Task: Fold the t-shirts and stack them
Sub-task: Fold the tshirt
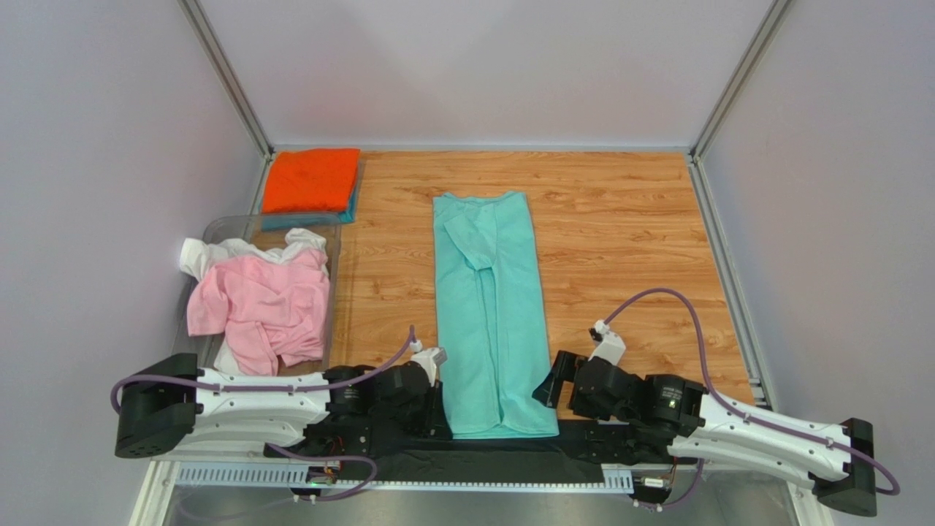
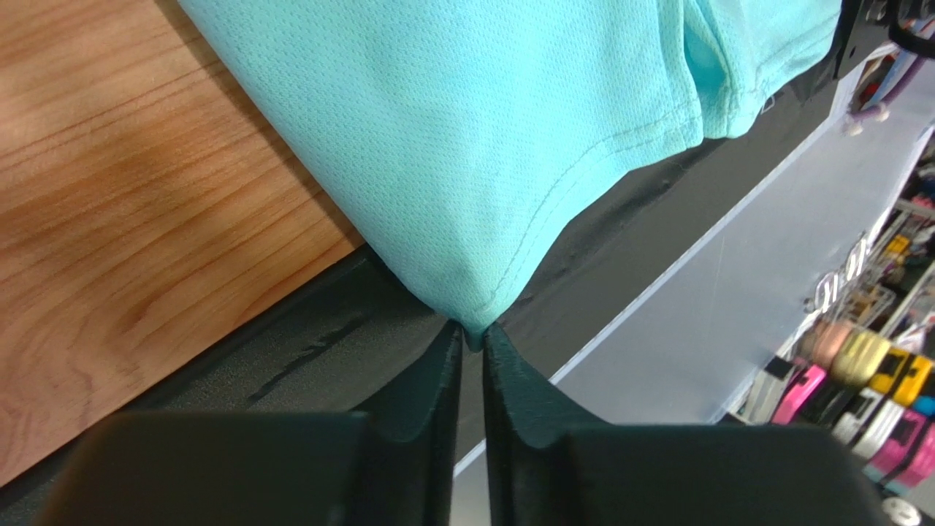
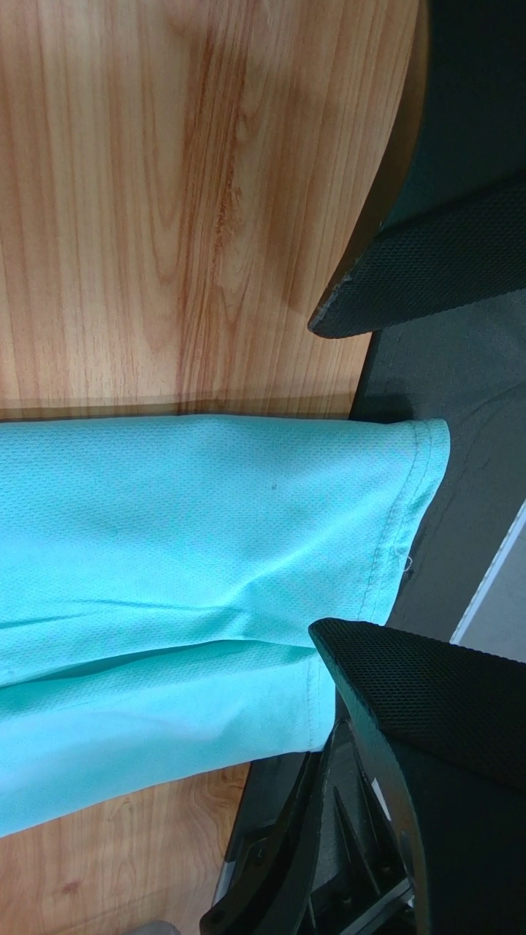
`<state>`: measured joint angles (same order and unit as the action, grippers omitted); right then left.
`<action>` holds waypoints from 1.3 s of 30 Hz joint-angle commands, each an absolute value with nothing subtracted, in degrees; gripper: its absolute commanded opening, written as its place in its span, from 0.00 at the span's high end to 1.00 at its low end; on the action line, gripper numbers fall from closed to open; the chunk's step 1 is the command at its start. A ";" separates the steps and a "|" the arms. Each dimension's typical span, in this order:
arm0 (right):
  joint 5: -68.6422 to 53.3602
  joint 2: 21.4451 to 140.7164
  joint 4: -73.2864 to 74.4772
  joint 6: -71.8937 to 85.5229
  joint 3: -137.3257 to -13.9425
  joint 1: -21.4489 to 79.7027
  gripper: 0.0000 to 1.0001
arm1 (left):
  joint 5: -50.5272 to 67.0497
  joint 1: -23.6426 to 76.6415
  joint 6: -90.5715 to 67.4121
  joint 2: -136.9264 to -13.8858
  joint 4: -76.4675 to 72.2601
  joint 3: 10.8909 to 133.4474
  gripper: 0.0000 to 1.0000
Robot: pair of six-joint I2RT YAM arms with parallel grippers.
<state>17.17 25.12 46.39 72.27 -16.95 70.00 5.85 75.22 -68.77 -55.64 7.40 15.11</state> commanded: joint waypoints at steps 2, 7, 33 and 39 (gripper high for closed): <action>15.39 26.71 43.95 72.52 -16.79 70.14 0.01 | 4.40 75.50 -69.52 -55.37 6.41 14.77 0.90; 8.97 31.71 40.35 69.62 -16.96 70.05 0.04 | 4.39 75.50 -69.70 -54.49 7.56 14.50 0.99; -5.62 38.50 39.99 64.69 -19.07 70.22 0.40 | 3.95 75.50 -69.79 -51.94 7.91 13.18 1.00; -5.36 39.64 40.25 64.16 -18.63 70.22 0.54 | 3.69 75.50 -70.14 -51.33 7.82 12.75 1.00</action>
<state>-4.08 39.42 41.25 64.73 -19.11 70.00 3.99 75.26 -69.36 -51.75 9.34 13.17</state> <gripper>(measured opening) 0.483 0.007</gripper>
